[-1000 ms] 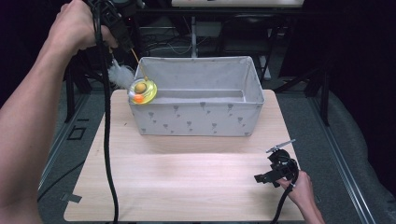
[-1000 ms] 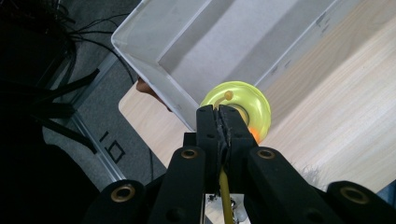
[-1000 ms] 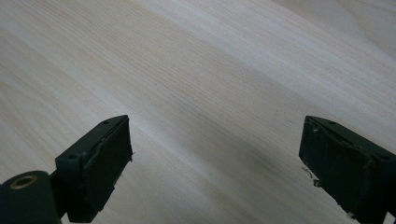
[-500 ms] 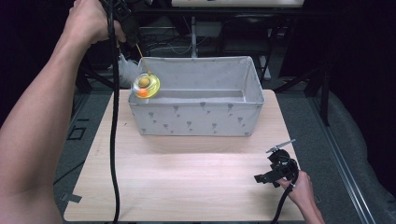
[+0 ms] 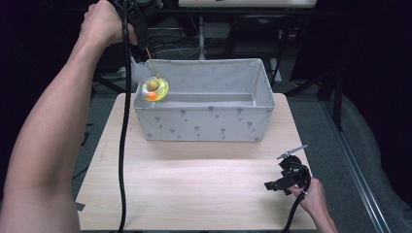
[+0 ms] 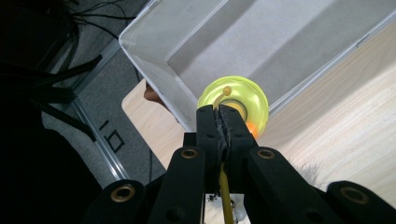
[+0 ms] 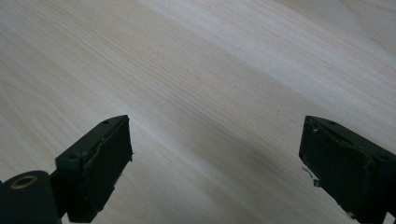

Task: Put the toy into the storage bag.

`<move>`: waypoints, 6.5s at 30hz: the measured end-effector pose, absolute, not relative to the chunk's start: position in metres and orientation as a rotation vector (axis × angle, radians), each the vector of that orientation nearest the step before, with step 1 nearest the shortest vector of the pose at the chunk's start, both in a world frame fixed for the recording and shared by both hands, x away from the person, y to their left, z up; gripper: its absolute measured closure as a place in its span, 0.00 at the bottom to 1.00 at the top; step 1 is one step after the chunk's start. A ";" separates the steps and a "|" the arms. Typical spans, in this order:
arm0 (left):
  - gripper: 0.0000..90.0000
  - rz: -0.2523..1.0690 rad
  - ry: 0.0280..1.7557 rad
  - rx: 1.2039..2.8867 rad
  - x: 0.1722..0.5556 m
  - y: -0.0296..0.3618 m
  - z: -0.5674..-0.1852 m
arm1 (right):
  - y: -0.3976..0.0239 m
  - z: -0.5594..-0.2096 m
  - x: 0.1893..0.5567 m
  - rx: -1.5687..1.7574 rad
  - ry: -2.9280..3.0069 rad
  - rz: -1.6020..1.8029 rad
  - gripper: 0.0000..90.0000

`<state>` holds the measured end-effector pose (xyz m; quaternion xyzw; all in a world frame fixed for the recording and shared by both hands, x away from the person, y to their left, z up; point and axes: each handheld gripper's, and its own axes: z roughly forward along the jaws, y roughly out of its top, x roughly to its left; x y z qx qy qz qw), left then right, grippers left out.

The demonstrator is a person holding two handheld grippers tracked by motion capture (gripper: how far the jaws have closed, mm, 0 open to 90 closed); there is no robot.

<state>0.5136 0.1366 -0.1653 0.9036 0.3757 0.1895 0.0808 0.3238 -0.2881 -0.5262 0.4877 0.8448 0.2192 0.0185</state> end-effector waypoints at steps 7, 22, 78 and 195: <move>0.98 0.557 1.132 2.682 0.523 0.138 -0.177 | -0.288 -0.526 0.324 1.502 2.634 0.676 0.10; 0.98 0.546 1.118 2.676 0.536 0.137 -0.205 | -0.287 -0.527 0.324 1.503 2.625 0.700 0.10; 0.98 0.346 1.284 2.622 0.564 0.170 -0.325 | -0.287 -0.527 0.324 1.497 2.651 0.687 0.10; 0.00 0.223 1.137 2.515 0.320 0.235 -0.488 | -0.282 -0.526 0.322 1.489 2.654 0.661 0.09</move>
